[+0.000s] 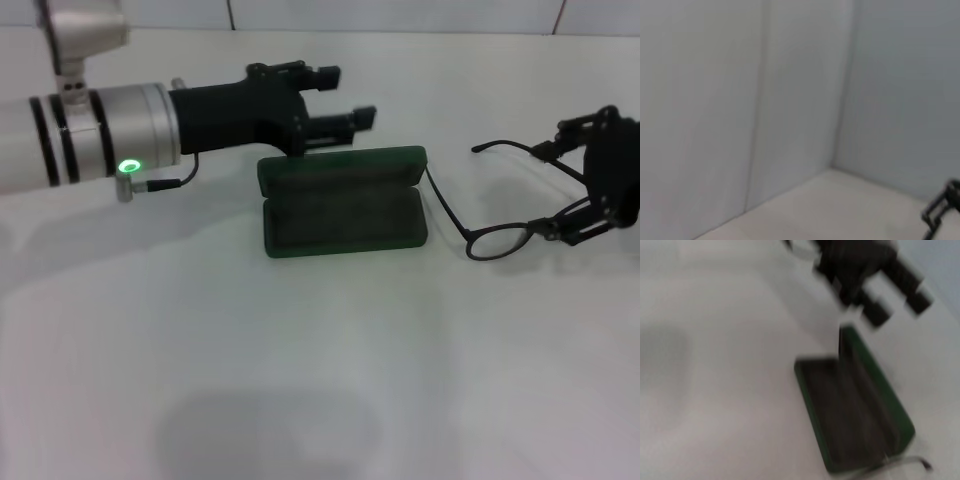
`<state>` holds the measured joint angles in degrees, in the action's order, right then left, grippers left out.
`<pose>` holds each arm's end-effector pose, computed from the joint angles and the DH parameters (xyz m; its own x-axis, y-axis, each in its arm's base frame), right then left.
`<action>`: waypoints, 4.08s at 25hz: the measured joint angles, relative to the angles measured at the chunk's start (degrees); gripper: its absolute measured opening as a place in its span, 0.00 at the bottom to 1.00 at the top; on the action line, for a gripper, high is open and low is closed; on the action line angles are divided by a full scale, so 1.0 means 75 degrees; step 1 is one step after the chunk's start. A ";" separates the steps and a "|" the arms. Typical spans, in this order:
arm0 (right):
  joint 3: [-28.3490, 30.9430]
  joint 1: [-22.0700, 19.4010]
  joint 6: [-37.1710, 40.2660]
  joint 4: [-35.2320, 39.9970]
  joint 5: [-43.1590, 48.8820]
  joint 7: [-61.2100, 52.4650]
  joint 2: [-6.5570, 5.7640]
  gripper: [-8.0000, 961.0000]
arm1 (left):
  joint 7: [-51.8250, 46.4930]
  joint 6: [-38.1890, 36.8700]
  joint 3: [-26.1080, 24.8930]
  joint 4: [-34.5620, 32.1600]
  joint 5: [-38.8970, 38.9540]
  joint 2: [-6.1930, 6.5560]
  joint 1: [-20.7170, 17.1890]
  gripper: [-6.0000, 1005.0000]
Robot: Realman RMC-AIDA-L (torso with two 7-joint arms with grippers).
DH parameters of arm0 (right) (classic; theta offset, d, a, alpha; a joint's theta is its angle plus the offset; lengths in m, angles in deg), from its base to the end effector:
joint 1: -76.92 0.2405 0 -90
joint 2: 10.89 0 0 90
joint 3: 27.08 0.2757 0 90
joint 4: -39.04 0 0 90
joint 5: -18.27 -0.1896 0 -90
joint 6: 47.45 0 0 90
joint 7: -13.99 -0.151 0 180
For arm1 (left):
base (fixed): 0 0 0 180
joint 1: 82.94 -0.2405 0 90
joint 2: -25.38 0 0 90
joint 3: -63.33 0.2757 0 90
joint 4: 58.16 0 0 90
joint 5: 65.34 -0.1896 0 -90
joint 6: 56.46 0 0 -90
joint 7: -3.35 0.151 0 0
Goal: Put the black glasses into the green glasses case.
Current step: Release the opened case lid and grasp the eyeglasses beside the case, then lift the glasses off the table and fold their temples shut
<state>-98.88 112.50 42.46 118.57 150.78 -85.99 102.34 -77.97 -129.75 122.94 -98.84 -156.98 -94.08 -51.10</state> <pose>0.1766 0.3655 0.0297 0.9706 0.0857 0.2247 0.1434 -0.9563 -0.2548 -0.2097 0.3673 -0.0264 0.7613 0.2342 0.6046 0.4502 -0.8620 -0.2329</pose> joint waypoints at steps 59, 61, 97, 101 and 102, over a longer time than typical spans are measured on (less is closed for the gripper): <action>-0.2094 0.2892 -0.1200 -0.4301 0.2380 -0.0876 0.0361 0.19 | -0.0216 0.0249 -0.0729 0.1049 0.0974 0.0018 -0.0124 0.73; -0.2072 0.2745 -0.1095 -0.3973 0.2465 -0.0929 0.0352 0.15 | -0.0215 0.0064 -0.0729 0.1047 0.0974 0.0031 -0.0128 0.73; -0.1056 -0.2220 -0.2076 -0.2707 -0.6517 0.6396 0.0330 0.12 | -0.1003 -0.3663 -0.0637 0.1059 0.0884 0.0593 0.0523 0.73; -0.0677 -0.1860 -0.1629 -0.3616 -0.6634 0.6624 0.0342 0.12 | -0.1006 -0.4018 -0.0622 0.1061 0.0881 0.0582 0.0594 0.73; -0.0682 -0.1791 -0.1612 -0.3773 -0.6659 0.6657 0.0343 0.12 | -0.1015 -0.4133 -0.0612 0.1067 0.0879 0.0581 0.0632 0.73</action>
<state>-104.00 99.07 30.37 90.27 100.84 -36.06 104.91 -85.58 -160.74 118.35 -90.84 -150.39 -89.72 -46.36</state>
